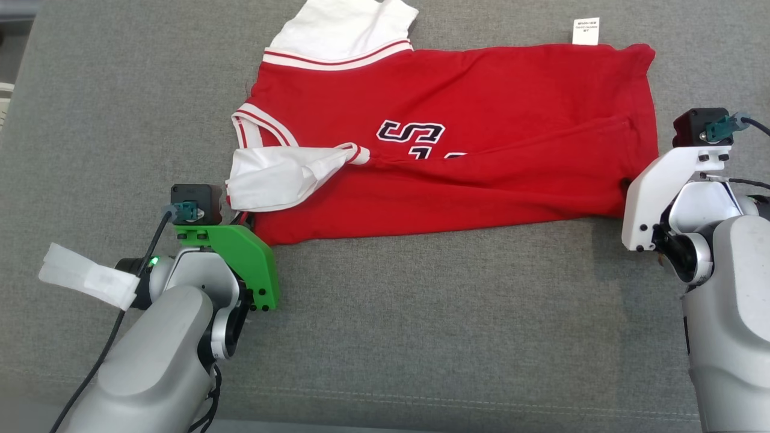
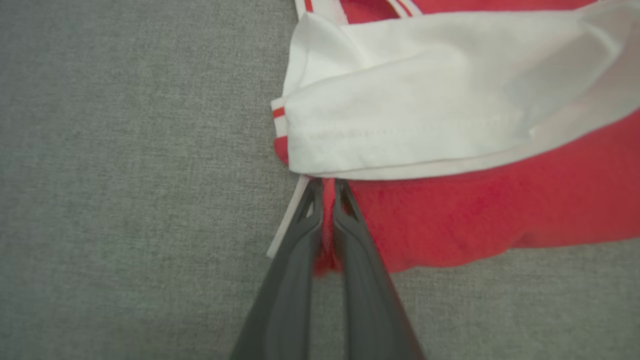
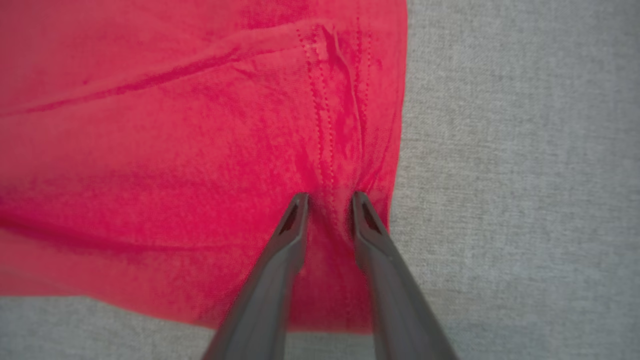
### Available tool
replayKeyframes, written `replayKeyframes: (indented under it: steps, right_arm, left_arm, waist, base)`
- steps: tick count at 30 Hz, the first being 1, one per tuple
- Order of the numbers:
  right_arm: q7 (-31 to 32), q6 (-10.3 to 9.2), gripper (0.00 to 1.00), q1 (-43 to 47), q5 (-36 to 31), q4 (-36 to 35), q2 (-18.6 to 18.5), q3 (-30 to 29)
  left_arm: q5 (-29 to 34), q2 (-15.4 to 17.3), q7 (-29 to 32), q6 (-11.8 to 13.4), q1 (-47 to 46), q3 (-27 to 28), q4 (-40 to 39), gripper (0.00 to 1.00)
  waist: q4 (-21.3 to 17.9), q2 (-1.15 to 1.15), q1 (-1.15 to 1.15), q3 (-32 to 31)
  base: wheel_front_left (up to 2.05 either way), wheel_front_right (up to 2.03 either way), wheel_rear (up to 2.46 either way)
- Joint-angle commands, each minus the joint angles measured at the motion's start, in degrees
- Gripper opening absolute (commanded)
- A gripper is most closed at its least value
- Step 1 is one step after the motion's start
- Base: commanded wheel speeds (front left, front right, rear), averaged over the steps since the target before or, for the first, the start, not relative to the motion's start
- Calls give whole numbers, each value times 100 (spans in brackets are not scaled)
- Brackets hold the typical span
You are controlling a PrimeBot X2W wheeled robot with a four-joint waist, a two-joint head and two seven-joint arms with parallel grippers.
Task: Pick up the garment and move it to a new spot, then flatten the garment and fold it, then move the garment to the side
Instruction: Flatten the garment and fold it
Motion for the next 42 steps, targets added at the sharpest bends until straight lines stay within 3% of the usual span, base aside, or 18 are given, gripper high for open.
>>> replayKeyframes:
  steps: [1, 4, 5, 6, 16, 26, 42]
  right_arm:
    - [29, -1, 38, 3, 45, 44, -8, -9]
    - [42, -1, 23, 41, 55, 58, -10, -9]
    - [52, -1, 5, 60, 63, 60, -18, -9]
    - [51, -1, 0, 81, 63, 53, -24, -13]
    - [38, -1, 0, 473, 293, -240, 24, -139]
    - [206, -4, 0, 1269, 605, -857, 124, -376]
    - [573, -4, 0, 2588, 886, -1723, 351, -578]
  left_arm:
    - [-5, 14, 18, 2, -34, -28, 45, 0]
    - [-25, 11, 19, 0, -8, -39, 58, 0]
    - [-32, 7, 15, -1, -1, -39, 61, 0]
    - [-38, 6, 9, -1, 6, -41, 65, 0]
    - [-85, 89, -80, -38, 226, -48, 48, 0]
    - [-296, 453, 39, 16, 841, -1, -414, 0]
    - [-403, 885, 441, 286, 1780, -215, -1329, 0]
  waist:
    - [-7, 0, 0, 0]
    - [-24, 0, 0, -15]
    - [-29, 0, 0, -23]
    - [-35, 0, 0, -34]
    - [-85, 0, 0, -327]
    - [-176, 0, 0, -809]
    - [-279, 0, 0, -1187]
  base:
    - [0, 0, 0]
    - [0, 0, 0]
    - [0, 0, 0]
    - [0, 0, 0]
    - [0, 0, 0]
    - [0, 0, 0]
    - [0, 0, 0]
